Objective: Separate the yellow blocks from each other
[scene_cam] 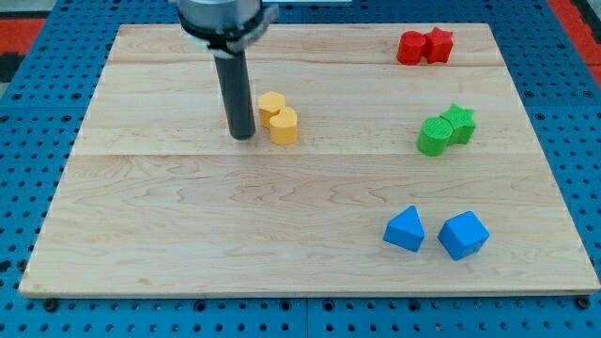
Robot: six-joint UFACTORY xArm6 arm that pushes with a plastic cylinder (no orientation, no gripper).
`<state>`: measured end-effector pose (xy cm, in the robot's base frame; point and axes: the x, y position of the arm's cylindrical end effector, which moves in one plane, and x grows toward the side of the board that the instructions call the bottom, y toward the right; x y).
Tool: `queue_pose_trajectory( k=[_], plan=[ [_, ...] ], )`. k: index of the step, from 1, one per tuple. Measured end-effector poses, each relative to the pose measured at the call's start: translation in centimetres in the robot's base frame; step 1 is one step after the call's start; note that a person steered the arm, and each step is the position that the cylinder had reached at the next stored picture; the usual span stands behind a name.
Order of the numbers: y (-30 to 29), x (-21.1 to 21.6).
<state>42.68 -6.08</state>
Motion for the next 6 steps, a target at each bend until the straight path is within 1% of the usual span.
queue_pose_trajectory(
  k=[1, 2, 3, 4, 6],
  plan=[
    [7.2, 1.4],
    [11.2, -1.0],
    [12.3, -5.8],
    [5.9, -9.0],
    [1.7, -6.1]
  ],
)
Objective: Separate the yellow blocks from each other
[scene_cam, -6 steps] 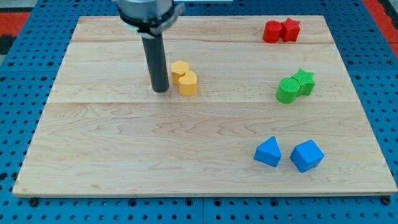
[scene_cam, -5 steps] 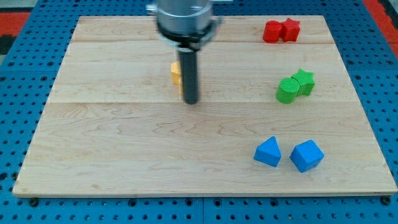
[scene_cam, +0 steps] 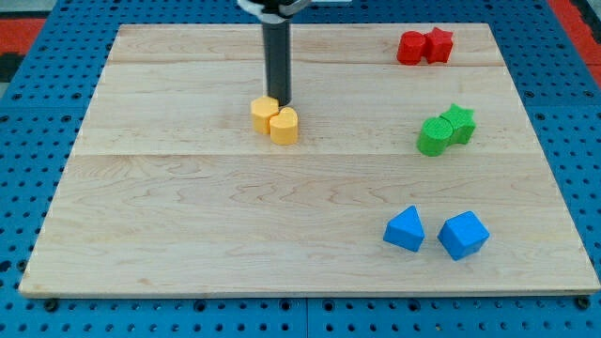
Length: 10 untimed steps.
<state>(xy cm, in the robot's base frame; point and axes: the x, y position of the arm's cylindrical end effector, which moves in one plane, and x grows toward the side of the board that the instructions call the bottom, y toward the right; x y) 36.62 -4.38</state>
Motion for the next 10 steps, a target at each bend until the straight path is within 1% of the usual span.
queue_pose_trajectory(
  k=[1, 2, 4, 5, 6, 7, 8, 9, 10],
  plan=[
    [1.0, 1.4],
    [4.0, 3.2],
    [7.9, 9.3],
    [8.9, 10.4],
    [13.6, 10.5],
    [21.4, 9.0],
    [28.1, 6.4],
    [27.3, 3.7],
    [25.9, 3.2]
  ],
)
